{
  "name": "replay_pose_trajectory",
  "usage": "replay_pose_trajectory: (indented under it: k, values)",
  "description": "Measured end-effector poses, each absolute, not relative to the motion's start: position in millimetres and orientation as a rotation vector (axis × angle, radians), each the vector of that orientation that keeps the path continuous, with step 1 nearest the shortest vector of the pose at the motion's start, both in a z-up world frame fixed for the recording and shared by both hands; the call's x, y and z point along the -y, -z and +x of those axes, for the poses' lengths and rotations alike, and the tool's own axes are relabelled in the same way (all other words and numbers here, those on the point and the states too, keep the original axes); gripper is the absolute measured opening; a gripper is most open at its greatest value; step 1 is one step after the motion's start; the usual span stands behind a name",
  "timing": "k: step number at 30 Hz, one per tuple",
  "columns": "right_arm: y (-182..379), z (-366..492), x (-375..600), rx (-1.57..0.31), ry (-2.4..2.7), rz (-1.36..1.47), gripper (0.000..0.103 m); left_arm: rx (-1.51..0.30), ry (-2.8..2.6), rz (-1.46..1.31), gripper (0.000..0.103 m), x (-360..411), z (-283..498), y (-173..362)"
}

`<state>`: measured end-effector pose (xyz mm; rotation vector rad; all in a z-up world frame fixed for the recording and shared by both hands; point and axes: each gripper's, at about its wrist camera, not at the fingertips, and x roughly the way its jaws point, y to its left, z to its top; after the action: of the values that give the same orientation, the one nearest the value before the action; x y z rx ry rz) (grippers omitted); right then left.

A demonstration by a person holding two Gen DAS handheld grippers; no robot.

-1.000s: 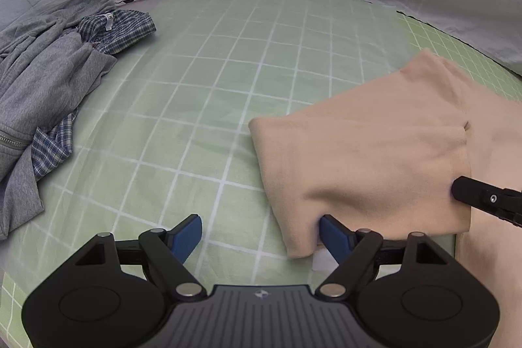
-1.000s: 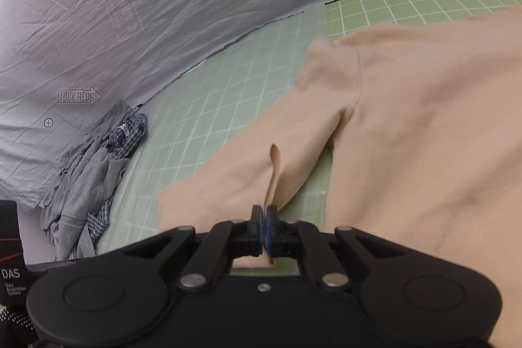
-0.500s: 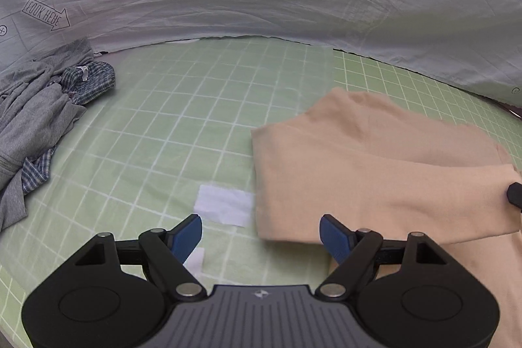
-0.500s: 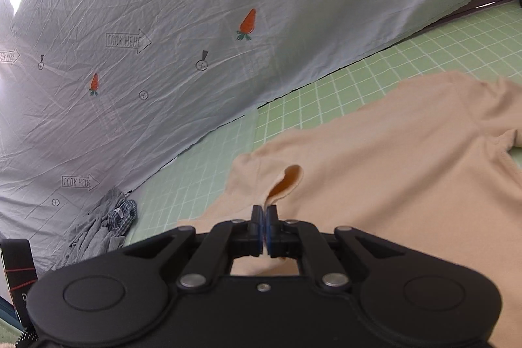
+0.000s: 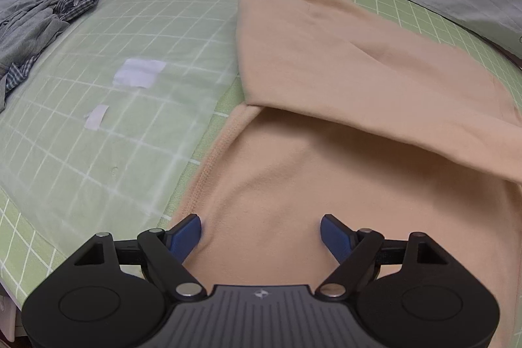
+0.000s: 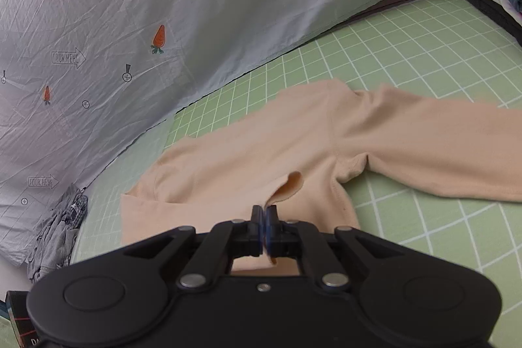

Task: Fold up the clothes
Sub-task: 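Fold the held side edge over the shirt body with the right gripper, release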

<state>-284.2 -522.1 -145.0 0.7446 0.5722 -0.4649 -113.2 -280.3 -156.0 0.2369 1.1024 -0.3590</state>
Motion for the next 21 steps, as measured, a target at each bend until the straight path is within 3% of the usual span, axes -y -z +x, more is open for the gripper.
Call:
replay_pose_trajectory:
  k: [14,21]
  values:
    - [120,-354,655,-0.403,0.757,0.646,0.002,-1.115,0.147,0.126,0.102,289,-111,162]
    - [166,-376,682,-0.578,0.848,0.673,0.002,-1.122,0.115,0.107,0.103,289,-109,163]
